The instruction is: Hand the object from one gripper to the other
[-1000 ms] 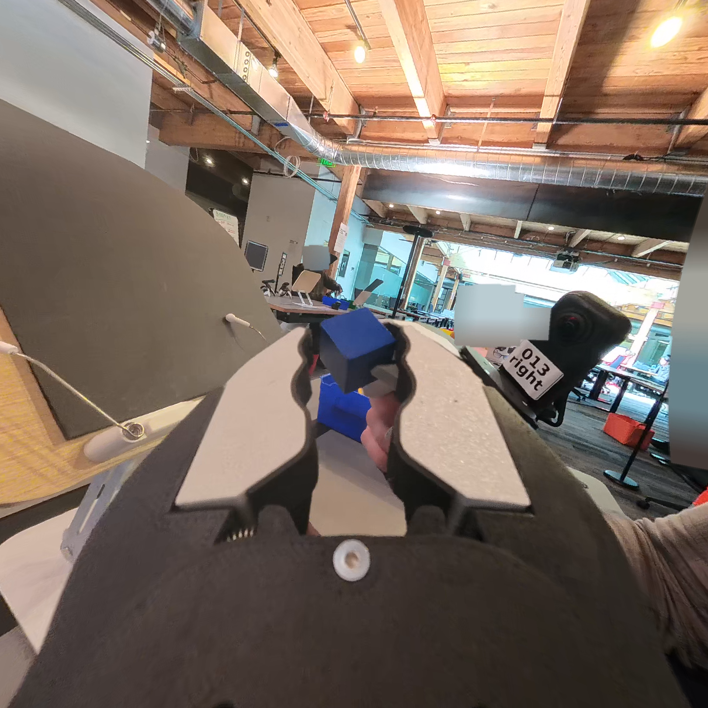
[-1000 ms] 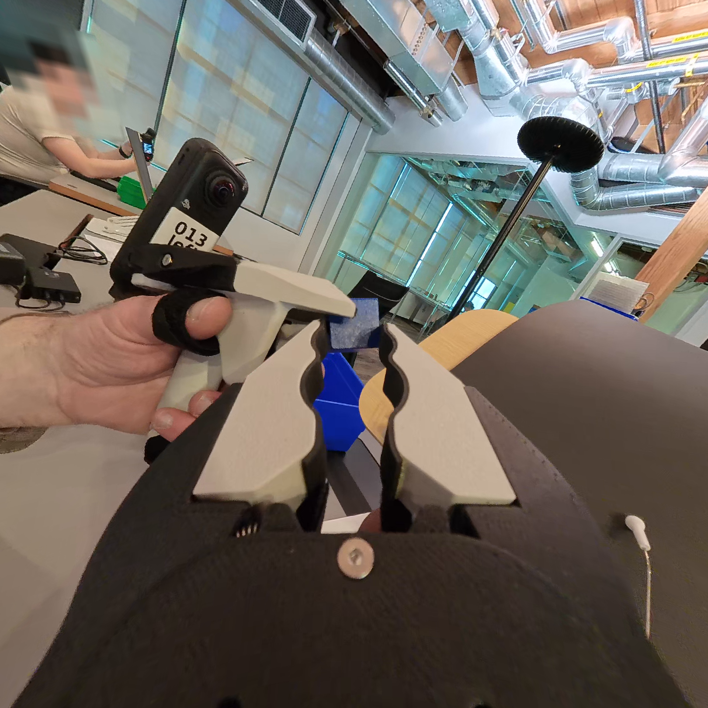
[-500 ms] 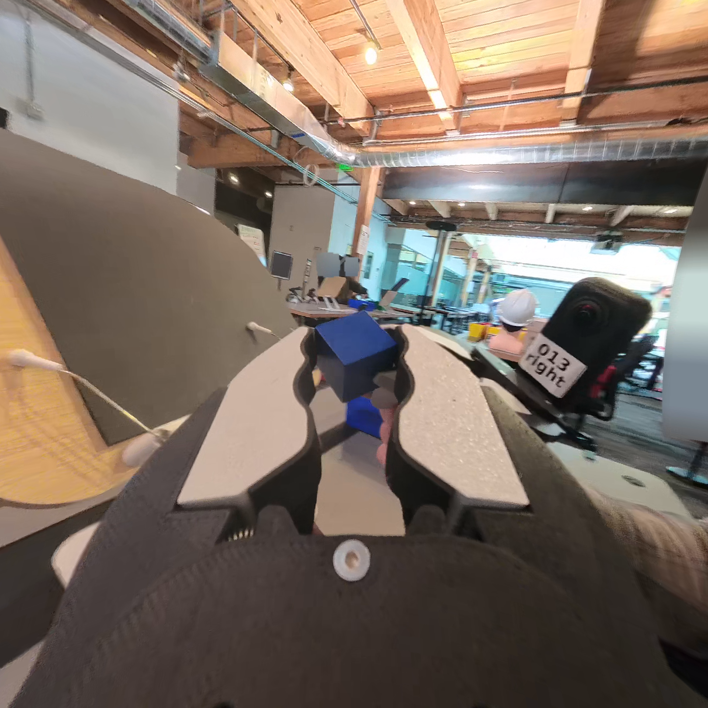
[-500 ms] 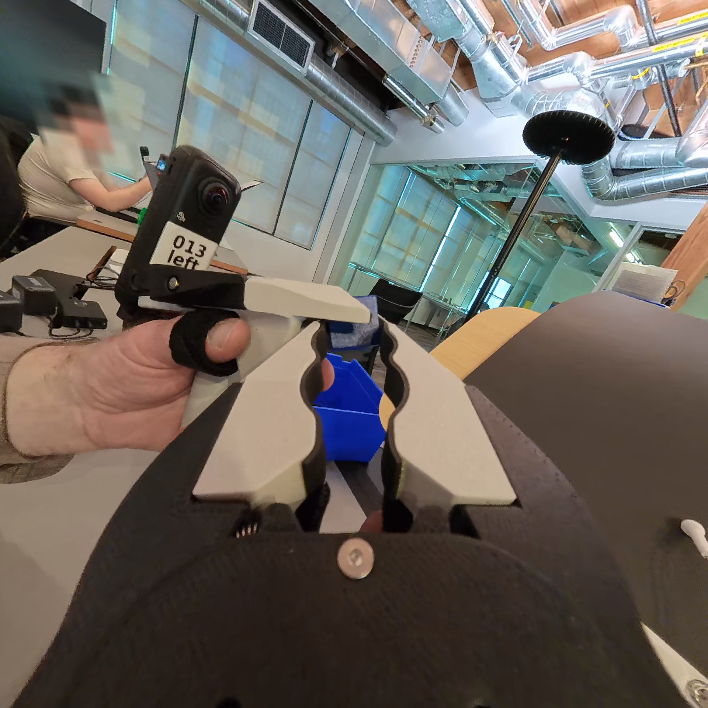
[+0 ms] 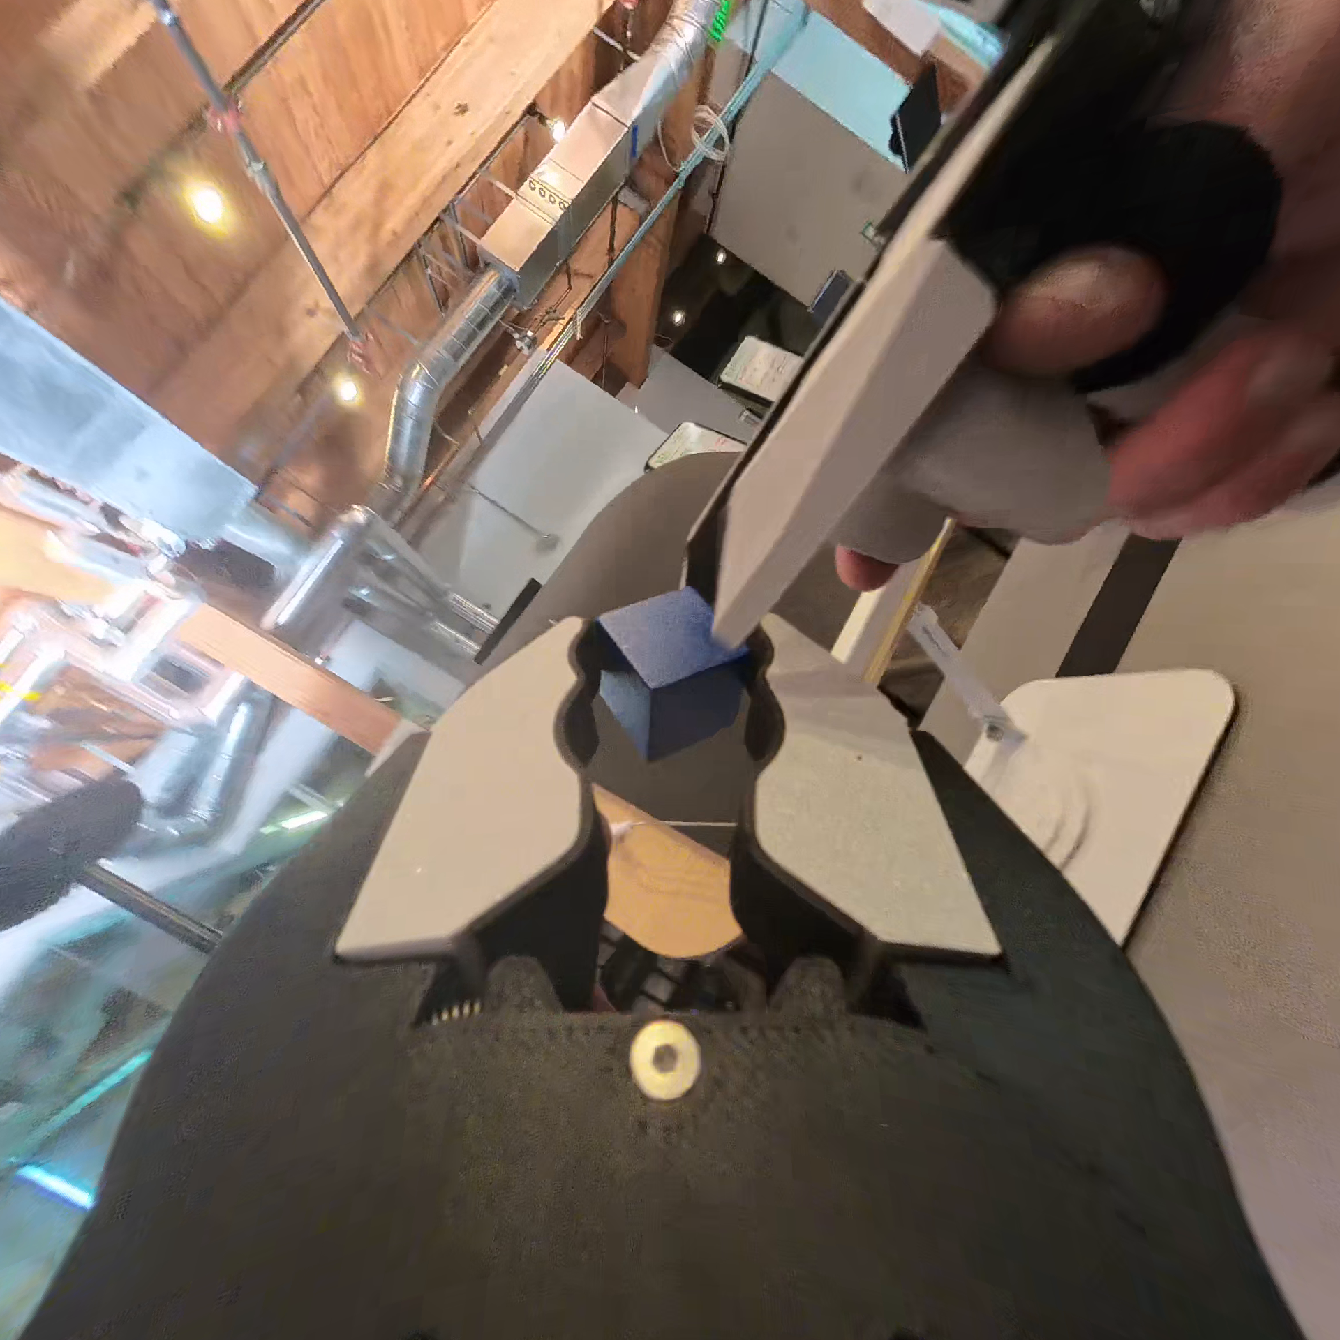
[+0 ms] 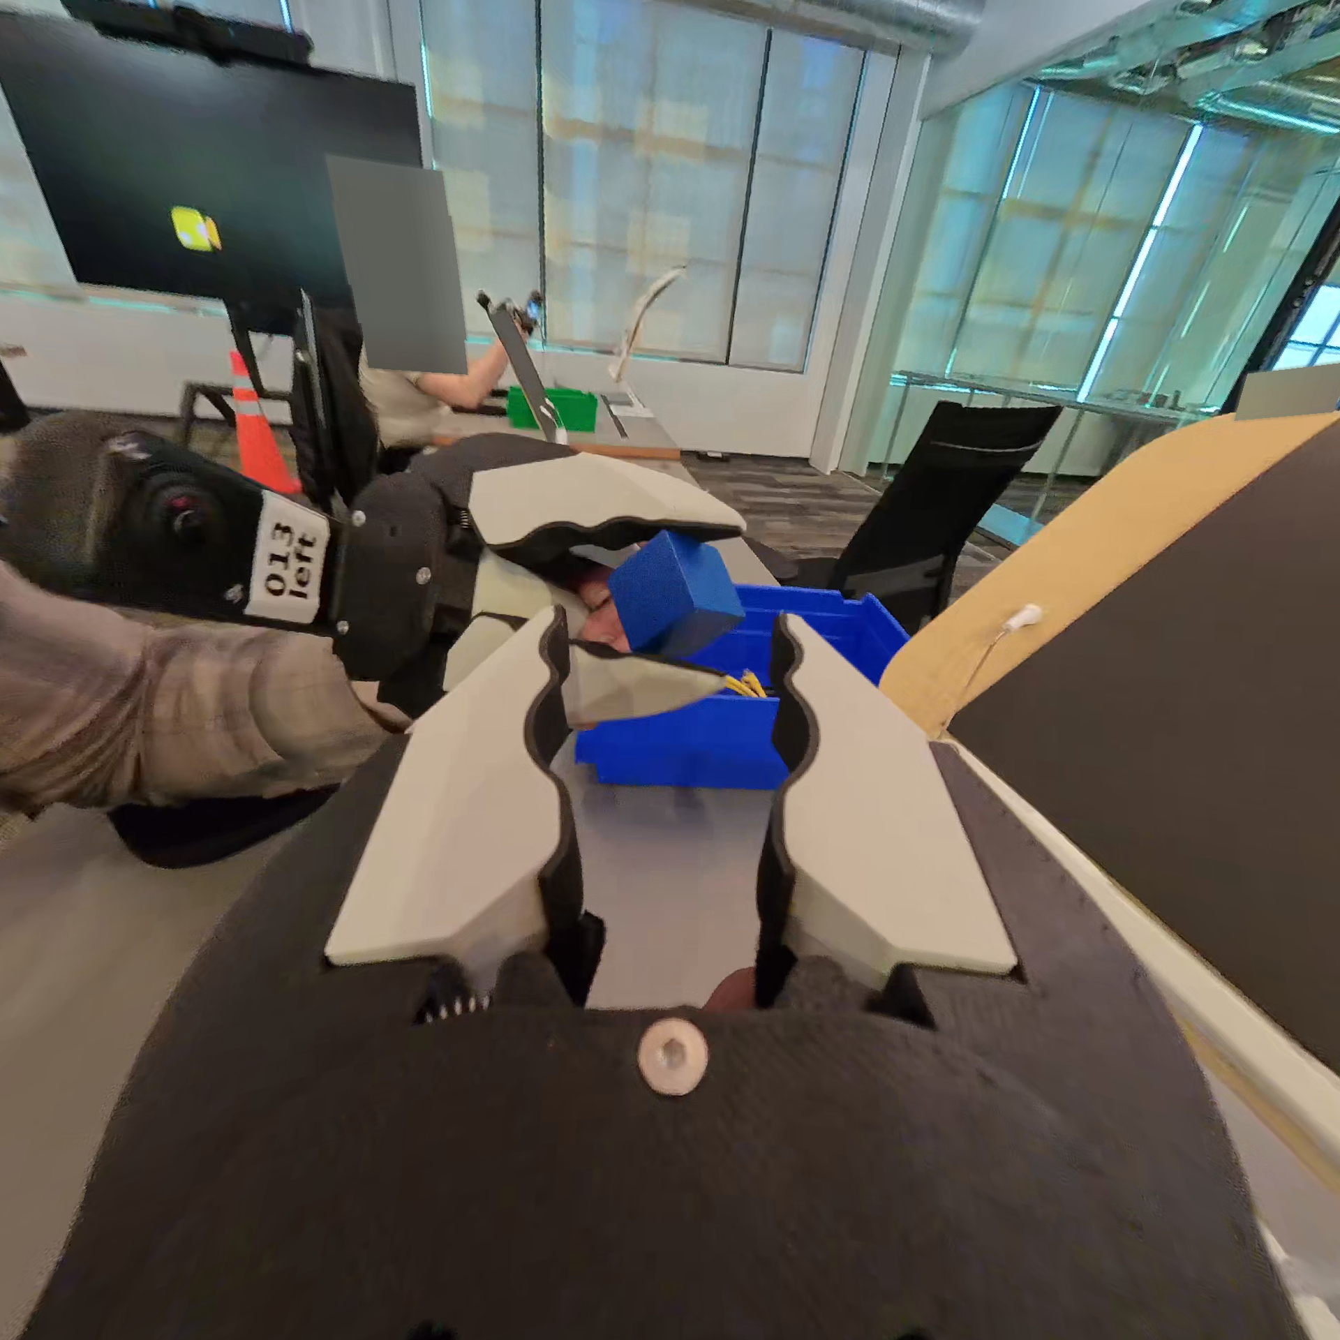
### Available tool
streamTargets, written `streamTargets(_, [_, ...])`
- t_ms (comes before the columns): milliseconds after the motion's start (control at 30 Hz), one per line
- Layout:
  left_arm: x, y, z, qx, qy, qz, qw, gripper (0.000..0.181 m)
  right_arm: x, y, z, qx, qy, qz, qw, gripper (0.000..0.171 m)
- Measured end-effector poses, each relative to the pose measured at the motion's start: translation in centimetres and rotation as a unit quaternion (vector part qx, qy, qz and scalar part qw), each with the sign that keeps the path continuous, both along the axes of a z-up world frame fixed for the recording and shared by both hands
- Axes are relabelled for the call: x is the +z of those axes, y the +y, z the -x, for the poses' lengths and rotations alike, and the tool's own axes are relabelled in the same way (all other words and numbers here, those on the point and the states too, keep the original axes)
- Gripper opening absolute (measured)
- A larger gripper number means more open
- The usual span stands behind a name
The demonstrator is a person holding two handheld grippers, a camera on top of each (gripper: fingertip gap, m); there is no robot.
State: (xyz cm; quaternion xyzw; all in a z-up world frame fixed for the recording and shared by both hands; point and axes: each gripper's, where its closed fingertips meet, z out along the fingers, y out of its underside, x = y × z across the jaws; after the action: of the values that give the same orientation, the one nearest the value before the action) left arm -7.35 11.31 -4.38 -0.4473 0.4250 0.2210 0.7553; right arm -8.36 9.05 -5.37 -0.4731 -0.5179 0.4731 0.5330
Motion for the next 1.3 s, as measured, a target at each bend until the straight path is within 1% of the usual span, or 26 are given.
streamTargets(100, [-0.8,0.0,-0.9,0.012,0.039,-0.016,0.999,0.038,-1.1,0.1,0.7,-0.016,-0.034,0.0,0.999,0.052])
streamTargets(200, [-1.5,0.2,-1.3,0.05,0.1,-0.048,0.993,0.038,-2.0,0.6,1.3,-0.036,-0.059,0.022,0.997,0.046])
streamTargets(267, [-1.6,0.5,-1.2,0.073,0.105,-0.055,0.99,0.038,-2.6,0.8,1.6,-0.049,-0.07,0.027,0.996,0.046])
streamTargets(367, [-2.1,0.6,-1.6,0.082,0.131,-0.065,0.986,0.038,-3.0,1.1,1.9,-0.064,-0.08,0.027,0.994,0.046])
streamTargets(433, [-2.3,0.8,-1.5,0.093,0.132,-0.061,0.985,0.038,-3.1,1.4,2.0,-0.078,-0.08,0.027,0.993,0.048])
streamTargets(533, [-2.3,0.8,-1.5,0.094,0.132,-0.063,0.985,0.038,-3.1,1.6,2.1,-0.089,-0.076,0.02,0.993,0.044])
streamTargets(767, [-2.1,0.7,-1.5,0.091,0.124,-0.066,0.986,0.038,-2.8,1.4,2.0,-0.08,-0.066,0.018,0.994,0.041])
streamTargets(867, [-2.2,0.5,-1.7,0.071,0.11,-0.043,0.99,0.039,-2.7,1.2,1.8,-0.063,-0.06,0.021,0.996,0.041])
streamTargets(967, [-1.8,-0.7,-2.3,-0.005,0.082,-0.017,0.996,0.045,-2.0,0.7,0.9,-0.014,-0.035,0.052,0.998,0.041])
streamTargets(1033, [-1.3,-2.0,-2.6,-0.049,0.087,-0.014,0.995,0.048,-1.3,-0.1,-0.1,0.053,-0.013,0.094,0.994,0.041])
streamTargets(1133, [-0.9,-3.5,-3.2,-0.109,0.077,0.012,0.991,0.052,-0.5,-1.6,-2.0,0.168,0.026,0.147,0.974,0.041])
streamTargets(1200, [-0.9,-4.4,-3.9,-0.138,0.075,0.023,0.987,0.055,-0.9,-3.1,-3.1,0.245,0.025,0.175,0.953,0.041])
streamTargets(1300, [-1.6,-5.0,-5.0,-0.149,0.097,0.03,0.984,0.056,-2.0,-5.0,-3.4,0.306,0.01,0.174,0.936,0.04])
